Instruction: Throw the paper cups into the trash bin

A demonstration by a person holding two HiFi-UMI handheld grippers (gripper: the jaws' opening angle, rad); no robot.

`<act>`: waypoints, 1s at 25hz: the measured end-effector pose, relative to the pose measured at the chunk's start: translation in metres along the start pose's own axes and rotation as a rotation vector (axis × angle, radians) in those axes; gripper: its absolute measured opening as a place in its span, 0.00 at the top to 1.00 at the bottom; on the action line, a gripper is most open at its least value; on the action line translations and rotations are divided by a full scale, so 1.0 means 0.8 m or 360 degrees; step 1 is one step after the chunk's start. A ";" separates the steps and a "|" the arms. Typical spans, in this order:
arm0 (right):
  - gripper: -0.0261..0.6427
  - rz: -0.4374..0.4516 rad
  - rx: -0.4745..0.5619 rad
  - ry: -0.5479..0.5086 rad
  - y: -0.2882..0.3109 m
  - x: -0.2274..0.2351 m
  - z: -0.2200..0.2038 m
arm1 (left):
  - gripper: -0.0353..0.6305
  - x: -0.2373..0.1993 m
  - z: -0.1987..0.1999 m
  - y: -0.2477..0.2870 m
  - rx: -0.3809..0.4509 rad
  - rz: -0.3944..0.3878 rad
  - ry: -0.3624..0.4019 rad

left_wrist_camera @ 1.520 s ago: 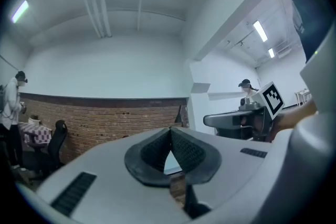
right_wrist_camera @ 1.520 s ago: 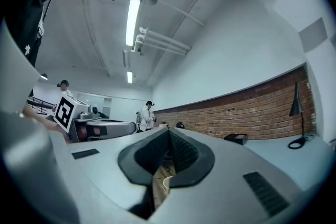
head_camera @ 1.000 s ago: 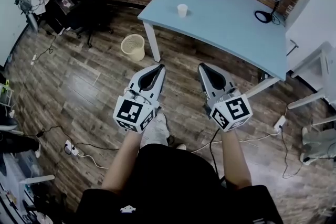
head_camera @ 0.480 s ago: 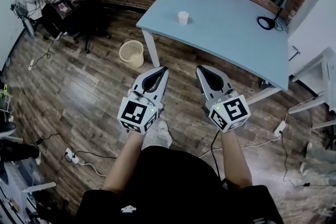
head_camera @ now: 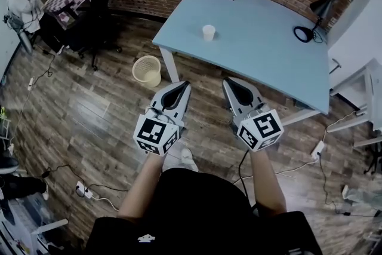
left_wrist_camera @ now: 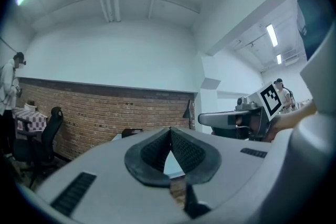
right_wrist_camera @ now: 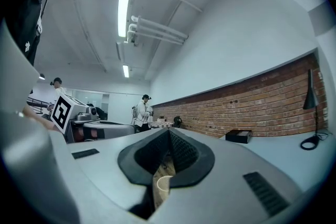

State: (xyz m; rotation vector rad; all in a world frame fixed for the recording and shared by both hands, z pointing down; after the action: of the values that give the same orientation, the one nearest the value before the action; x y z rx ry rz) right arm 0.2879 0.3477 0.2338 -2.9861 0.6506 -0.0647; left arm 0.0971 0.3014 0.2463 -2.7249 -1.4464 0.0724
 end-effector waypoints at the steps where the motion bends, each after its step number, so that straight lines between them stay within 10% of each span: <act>1: 0.95 -0.0009 0.0002 0.0000 0.009 0.004 0.000 | 0.93 -0.009 0.000 0.005 0.0000 -0.0006 -0.0001; 25: 0.95 -0.0073 -0.0040 -0.0064 0.154 -0.013 -0.026 | 0.93 -0.159 -0.034 0.018 -0.0028 -0.0087 -0.0134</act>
State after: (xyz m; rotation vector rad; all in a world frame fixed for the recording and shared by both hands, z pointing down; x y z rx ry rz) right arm 0.2265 0.2386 0.2427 -3.0182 0.5826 0.0001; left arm 0.0395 0.1869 0.2745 -2.7253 -1.5488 0.1752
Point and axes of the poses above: the fingertips, and each gripper's own axes: y forward along the fingers, x to its right, z out of its top, the point moved 8 cm from there along -y, backward along the fingers, and after that the axes turned 5 degrees about x, right-handed, at the moved point
